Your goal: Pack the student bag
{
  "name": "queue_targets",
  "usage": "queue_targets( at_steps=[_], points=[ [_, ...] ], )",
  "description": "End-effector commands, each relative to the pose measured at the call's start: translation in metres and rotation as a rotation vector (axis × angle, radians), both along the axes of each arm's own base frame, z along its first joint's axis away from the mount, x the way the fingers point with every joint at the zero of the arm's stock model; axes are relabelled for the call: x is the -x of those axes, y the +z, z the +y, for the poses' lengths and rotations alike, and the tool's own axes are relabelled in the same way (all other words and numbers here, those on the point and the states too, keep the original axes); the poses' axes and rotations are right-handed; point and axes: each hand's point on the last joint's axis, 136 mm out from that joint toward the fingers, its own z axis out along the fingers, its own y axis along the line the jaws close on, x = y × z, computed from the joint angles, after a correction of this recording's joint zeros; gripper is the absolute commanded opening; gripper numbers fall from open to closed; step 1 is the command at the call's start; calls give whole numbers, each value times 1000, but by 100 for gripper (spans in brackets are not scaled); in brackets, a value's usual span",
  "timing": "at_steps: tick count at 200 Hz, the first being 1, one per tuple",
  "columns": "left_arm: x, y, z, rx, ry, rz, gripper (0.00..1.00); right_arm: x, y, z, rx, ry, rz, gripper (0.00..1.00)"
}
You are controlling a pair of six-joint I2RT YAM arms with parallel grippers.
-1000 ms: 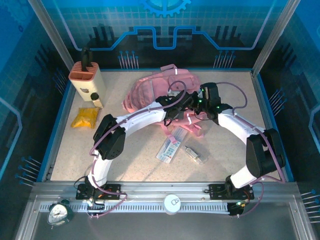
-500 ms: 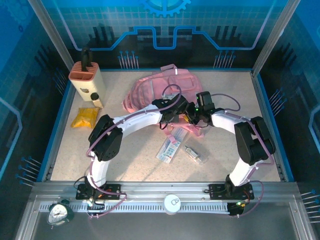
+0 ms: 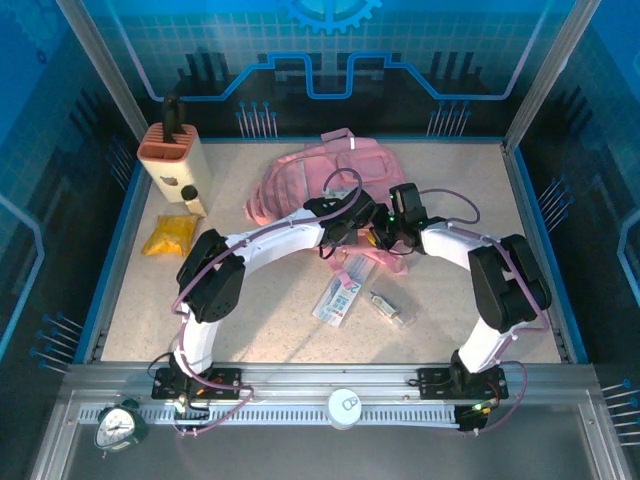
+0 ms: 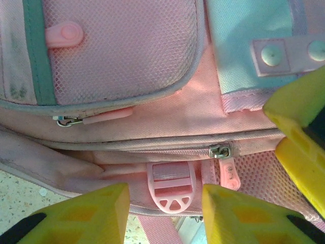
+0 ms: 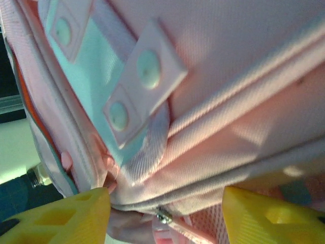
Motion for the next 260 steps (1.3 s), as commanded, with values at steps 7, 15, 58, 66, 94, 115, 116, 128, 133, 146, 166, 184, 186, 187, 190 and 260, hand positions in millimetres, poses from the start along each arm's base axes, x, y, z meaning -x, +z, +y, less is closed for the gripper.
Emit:
queue_targets(
  at_steps=[7, 15, 58, 66, 94, 115, 116, 128, 133, 146, 166, 184, 186, 187, 190, 260],
  points=[
    [1, 16, 9, 23, 35, -11, 43, 18, -17, -8, 51, -38, 77, 63],
    [2, 15, 11, 23, 38, -11, 43, 18, -22, -7, 34, -40, 87, 63],
    [5, 15, 11, 36, 41, -4, 43, 2, -40, -5, 42, -44, 117, 58],
    [5, 15, 12, 36, 42, -4, 43, -3, -40, -5, 38, -51, 107, 54],
    [8, 16, 12, 42, 34, 0, 43, -13, -28, -9, 53, -73, 65, 38],
    [10, 20, 9, 60, 23, 2, 42, -18, -15, -11, 45, -81, 30, 26],
    [10, 20, 9, 61, 22, 2, 42, -18, -15, -10, 44, -81, 28, 26],
    [11, 21, 4, 84, 3, 8, 42, -21, -7, -9, 29, -79, 2, 21],
    [12, 21, 4, 89, -1, 13, 42, -22, -3, -8, 21, -78, -7, 19],
    [15, 23, -1, 104, -20, 16, 41, -22, 7, -7, 3, -78, -26, 13],
    [18, 24, -10, 130, -47, 23, 41, -25, 28, -2, -30, -64, -74, 8],
    [19, 23, -19, 145, -65, 34, 40, -23, 42, 1, -52, -55, -101, 7],
    [18, 23, -19, 146, -66, 33, 41, -22, 43, 1, -54, -55, -104, 7],
    [18, 23, -19, 145, -66, 33, 41, -22, 43, 1, -54, -56, -105, 7],
    [18, 22, -20, 145, -65, 35, 40, -22, 45, 1, -58, -56, -108, 7],
    [2, 21, -38, 176, -101, -22, 46, -22, 55, 10, -110, -44, -131, 6]
  ],
)
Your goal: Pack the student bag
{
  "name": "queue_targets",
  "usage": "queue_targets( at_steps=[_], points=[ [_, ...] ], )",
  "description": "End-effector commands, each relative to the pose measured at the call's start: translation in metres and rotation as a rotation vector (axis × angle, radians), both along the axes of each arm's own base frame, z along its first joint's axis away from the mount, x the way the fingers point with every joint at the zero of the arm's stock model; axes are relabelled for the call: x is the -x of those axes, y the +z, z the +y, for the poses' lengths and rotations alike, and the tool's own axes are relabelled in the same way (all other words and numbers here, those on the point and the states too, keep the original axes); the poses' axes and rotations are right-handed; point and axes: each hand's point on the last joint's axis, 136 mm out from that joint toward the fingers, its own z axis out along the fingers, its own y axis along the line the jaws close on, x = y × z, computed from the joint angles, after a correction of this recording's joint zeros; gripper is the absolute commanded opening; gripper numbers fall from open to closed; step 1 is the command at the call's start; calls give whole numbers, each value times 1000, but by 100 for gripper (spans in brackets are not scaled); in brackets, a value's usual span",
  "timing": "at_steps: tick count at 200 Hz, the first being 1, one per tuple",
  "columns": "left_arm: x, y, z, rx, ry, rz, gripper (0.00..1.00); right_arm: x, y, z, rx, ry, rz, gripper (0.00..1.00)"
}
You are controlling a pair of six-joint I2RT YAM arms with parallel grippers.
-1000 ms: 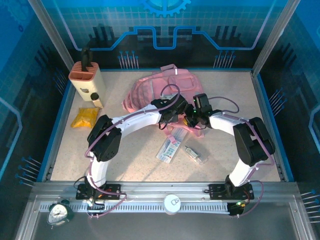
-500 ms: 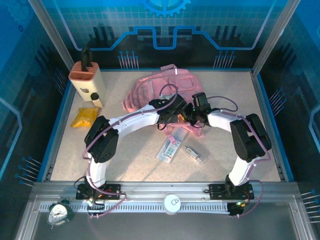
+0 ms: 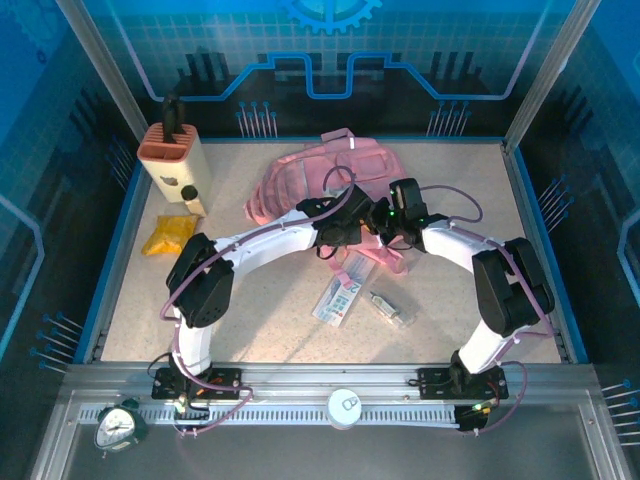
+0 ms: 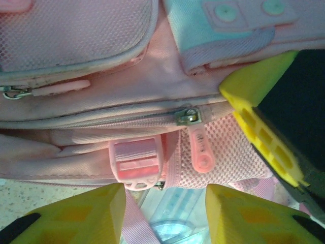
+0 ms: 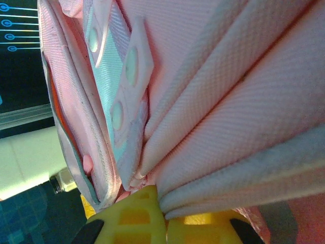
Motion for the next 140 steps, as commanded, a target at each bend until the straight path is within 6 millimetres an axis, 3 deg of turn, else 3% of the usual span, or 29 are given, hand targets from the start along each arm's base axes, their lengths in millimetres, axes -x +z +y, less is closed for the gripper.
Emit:
queue_targets(
  at_steps=[1, 70, 112, 140],
  points=[
    [-9, 3, -15, 12, -47, -37, 46, -11, 33, 10, -72, 14, -102, 6],
    [-24, -11, -17, -81, -99, -90, 43, -13, 41, 16, -115, 17, -121, 5],
    [-31, -12, -4, -158, -93, -92, 40, -12, 42, 14, -106, 14, -127, 5],
    [-30, -13, -13, -140, -159, -84, 38, -14, 41, 16, -112, 18, -126, 5]
  ],
)
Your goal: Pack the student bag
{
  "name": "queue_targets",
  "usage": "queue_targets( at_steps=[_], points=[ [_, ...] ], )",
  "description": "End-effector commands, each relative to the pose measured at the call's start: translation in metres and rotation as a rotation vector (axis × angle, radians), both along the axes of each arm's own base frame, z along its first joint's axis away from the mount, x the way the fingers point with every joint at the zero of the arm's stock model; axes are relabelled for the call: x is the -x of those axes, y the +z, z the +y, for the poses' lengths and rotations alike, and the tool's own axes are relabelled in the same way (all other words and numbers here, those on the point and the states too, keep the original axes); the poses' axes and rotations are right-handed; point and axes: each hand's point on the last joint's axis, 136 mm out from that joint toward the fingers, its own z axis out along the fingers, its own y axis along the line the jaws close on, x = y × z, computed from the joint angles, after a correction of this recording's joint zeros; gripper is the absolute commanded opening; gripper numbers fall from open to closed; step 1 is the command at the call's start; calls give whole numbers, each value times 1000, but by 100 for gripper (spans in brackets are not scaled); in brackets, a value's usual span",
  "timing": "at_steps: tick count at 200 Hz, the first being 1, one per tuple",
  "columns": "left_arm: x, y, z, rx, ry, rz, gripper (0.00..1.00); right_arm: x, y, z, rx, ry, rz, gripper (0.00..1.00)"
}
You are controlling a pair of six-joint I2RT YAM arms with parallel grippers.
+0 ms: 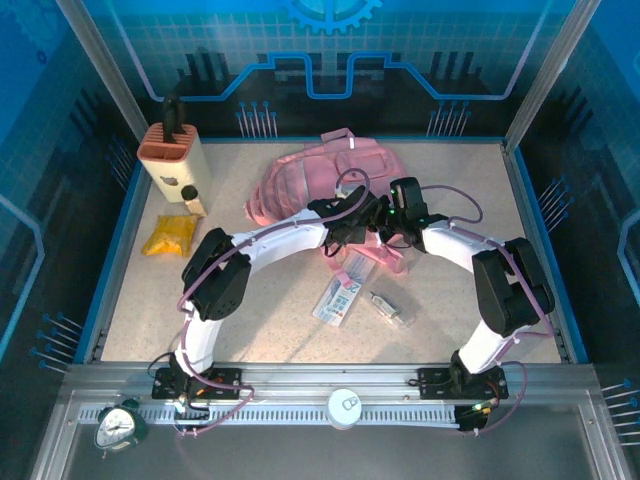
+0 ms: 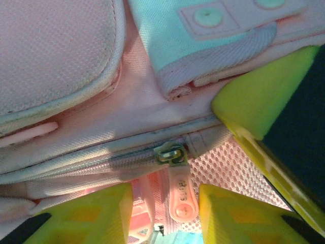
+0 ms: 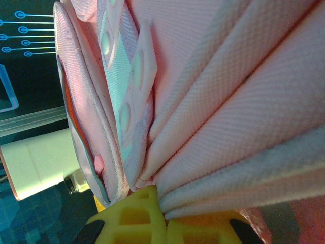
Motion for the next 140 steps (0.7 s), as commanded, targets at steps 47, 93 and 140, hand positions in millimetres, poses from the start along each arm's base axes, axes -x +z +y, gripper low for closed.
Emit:
queue_targets(
  at_steps=[47, 93, 140],
  points=[
    [-12, 7, -14, -41, -113, -70, 40, -9, 35, 13, -82, 29, -113, 5],
    [-24, 7, -15, -130, -129, -157, 38, -8, 33, 13, -85, 28, -108, 5],
    [-24, 15, -11, -145, -137, -214, 29, -9, 28, 12, -88, 25, -104, 4]
  ],
)
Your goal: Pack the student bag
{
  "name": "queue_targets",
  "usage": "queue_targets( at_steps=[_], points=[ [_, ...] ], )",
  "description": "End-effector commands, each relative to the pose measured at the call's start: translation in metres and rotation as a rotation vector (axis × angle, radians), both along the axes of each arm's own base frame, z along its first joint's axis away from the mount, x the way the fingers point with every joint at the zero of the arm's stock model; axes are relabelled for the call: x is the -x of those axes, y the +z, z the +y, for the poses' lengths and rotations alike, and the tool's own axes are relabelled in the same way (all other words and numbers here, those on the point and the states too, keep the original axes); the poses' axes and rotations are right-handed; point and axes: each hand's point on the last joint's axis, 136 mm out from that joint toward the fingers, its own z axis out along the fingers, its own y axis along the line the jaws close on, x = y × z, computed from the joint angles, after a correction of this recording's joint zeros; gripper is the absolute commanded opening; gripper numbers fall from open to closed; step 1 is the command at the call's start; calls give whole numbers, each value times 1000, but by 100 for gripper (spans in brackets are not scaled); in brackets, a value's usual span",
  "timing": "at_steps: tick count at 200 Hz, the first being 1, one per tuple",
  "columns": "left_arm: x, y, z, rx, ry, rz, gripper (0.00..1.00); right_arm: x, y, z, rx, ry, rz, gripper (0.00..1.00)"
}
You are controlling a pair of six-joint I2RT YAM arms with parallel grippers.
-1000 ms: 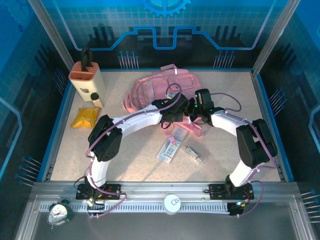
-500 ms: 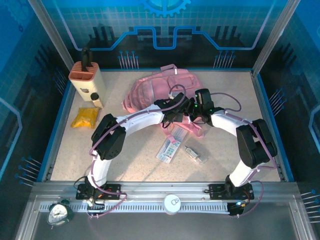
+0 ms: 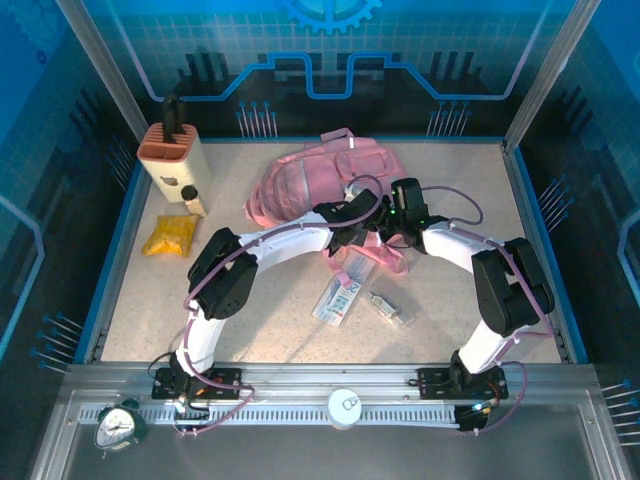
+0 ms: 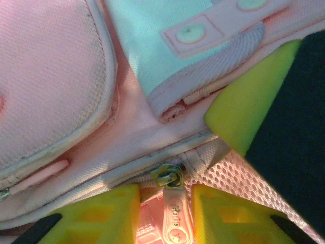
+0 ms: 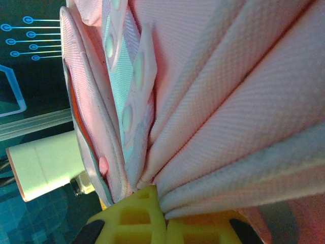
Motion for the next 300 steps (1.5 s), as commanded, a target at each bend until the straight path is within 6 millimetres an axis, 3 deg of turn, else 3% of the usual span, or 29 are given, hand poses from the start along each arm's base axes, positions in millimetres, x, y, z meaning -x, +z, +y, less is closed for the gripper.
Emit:
queue_targets(
  at_steps=[1, 85, 129, 154, 185, 202, 236, 300],
  points=[
    [-10, 17, -11, 36, -29, -101, 29, -7, 27, 12, -65, 36, -91, 4],
    [-5, 15, -19, 66, -92, -59, 13, -5, 27, 11, -53, 40, -93, 3],
    [-2, 22, -6, 123, -49, -26, 5, -2, 24, 5, -31, 51, -100, 2],
    [-2, 16, 3, 153, -23, 13, 3, -1, 23, 5, -23, 64, -100, 2],
    [-3, 6, -7, 187, -39, 54, 6, 0, 20, 8, -30, 68, -97, 0],
    [-5, 2, -6, 170, -30, 55, 1, 1, 20, 9, -25, 76, -98, 0],
    [-4, 6, 26, 130, 27, 58, 0, 3, 20, -5, -1, 83, -102, 0],
    [15, -18, 128, 34, 124, 154, 0, -3, 28, -34, 50, 140, -119, 0]
  ],
)
